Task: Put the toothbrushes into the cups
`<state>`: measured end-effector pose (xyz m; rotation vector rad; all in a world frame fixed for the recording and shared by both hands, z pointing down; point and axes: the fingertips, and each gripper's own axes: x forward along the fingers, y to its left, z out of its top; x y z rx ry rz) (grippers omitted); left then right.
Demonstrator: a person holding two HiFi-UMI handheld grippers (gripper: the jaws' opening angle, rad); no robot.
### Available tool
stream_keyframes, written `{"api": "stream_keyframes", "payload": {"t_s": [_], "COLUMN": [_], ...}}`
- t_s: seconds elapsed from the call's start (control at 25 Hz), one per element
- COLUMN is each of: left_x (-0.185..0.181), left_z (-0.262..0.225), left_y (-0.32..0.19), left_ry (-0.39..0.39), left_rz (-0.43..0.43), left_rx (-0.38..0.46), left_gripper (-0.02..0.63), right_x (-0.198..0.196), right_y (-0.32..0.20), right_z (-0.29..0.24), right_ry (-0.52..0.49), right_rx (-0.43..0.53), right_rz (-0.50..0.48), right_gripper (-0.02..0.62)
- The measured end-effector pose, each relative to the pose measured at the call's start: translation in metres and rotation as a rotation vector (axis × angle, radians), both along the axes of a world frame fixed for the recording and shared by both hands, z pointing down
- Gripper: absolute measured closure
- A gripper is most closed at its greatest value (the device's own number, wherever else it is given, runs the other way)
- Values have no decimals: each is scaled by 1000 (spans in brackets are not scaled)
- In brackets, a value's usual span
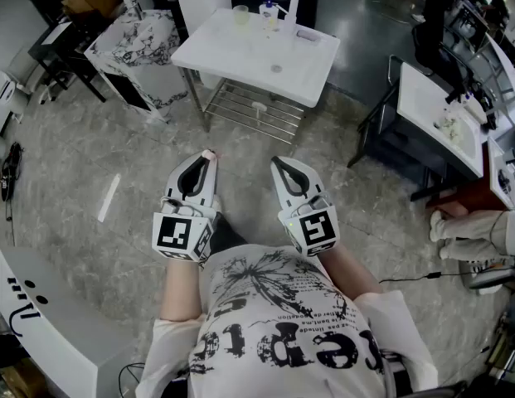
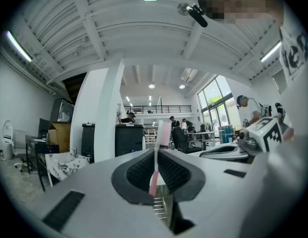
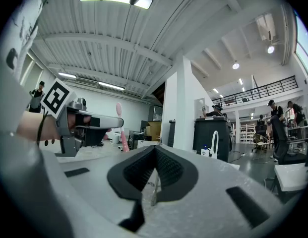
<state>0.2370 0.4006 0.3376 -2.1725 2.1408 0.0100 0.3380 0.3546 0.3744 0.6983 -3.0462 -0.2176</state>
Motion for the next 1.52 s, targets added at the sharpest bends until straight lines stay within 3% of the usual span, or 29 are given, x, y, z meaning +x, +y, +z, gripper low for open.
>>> {"api": "stream_keyframes", "payload": {"t_s": [0.2, 0.6, 0.84, 1.08, 1.24, 1.52], "left_x": [-2, -22, -55, -126, -188, -301], "left_z": [1, 5, 24, 20, 13, 10], "left_y": [-6, -14, -42, -87, -125, -180], "left_ry": [-9, 36, 55, 55, 5, 13], "left_rz": [9, 13, 27, 28, 33, 72], "left_rx": [-9, -26, -62, -57, -62, -76], "left_gripper": [580, 580, 580, 580, 580, 580], "right_x": [-6, -13, -50, -119, -179, -286], "right_y": [0, -19, -47, -91, -128, -183], "right_z": [-1, 9, 28, 28, 22, 23], "right_ry": [26, -32, 4, 14, 23, 36], "right_rx": [-3, -49, -72, -91, -90, -112], "right_rz": [-19, 9, 31, 48, 59, 107], "right_gripper": [604, 604, 603, 603, 603, 603]}}
